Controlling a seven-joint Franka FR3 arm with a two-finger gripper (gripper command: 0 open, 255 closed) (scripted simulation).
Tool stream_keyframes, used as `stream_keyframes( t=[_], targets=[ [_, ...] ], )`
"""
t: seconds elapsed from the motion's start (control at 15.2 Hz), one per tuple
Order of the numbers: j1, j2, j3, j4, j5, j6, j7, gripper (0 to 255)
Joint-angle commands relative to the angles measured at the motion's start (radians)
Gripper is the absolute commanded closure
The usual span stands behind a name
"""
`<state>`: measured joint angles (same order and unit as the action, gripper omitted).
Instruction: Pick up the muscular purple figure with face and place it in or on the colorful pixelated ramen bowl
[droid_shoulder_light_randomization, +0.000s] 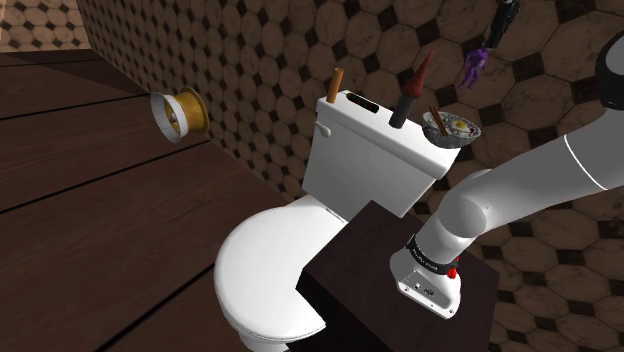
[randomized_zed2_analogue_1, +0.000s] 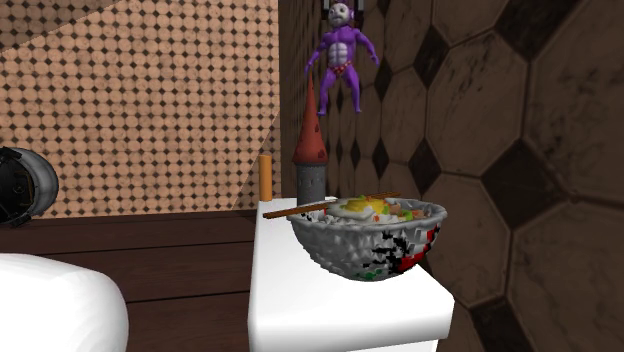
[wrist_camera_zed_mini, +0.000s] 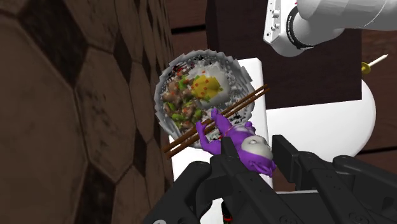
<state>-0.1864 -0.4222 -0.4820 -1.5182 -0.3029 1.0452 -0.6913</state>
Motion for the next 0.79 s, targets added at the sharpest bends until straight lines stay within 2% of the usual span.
stream_keyframes(
  t=[0.0, 0.13, 0.73],
  targets=[
    [-0.008, 0.006, -0.037, 0.038, -0.022, -0.020, -0.061, 255],
    [-0.013, 0.022, -0.079, 0.085, -0.041, -0.038, -0.126, 255],
    [-0.029, -0.084, -0.055, -0.136, -0.062, 0.079, -0.067, 255]
  ],
)
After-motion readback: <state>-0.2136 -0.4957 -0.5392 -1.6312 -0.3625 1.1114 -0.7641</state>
